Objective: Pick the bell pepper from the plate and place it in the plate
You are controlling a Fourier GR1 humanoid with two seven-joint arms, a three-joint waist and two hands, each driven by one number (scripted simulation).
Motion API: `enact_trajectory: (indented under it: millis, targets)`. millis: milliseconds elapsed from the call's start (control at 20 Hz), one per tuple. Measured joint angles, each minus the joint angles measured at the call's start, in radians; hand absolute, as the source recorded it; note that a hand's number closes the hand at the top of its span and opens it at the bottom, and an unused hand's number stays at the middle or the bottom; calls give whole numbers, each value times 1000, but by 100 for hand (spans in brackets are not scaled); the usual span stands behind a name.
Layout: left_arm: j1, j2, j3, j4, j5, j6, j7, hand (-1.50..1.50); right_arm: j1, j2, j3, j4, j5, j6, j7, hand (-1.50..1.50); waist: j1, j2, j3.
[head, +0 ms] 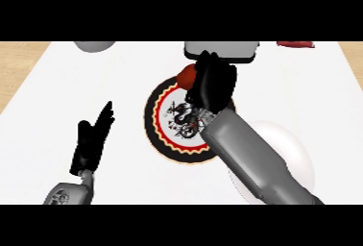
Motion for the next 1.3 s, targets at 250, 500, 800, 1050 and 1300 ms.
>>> enact_trajectory:
  millis: [250,500,800,1050,1300]
  targets:
    - [-3,7,15,3,6,-3,1,0,-54,-4,82,80,-39,0,68,150,-8,6,1]
    - [19,8,22,-5,5,0,-20,0,-57,-5,104,151,-115,-21,78,150,-19,8,2]
    - [6,10,24,-28,-1,6,4,0,-21,-2,103,215,-317,-60,34,150,-23,10,4]
    - [27,11,32,-9,-1,1,-20,0,-9,2,112,278,-499,-62,-4,-150,-31,11,3]
    - [36,-3,25,-32,-14,16,4,0,-6,4,170,303,-633,-124,-103,-150,-45,8,4]
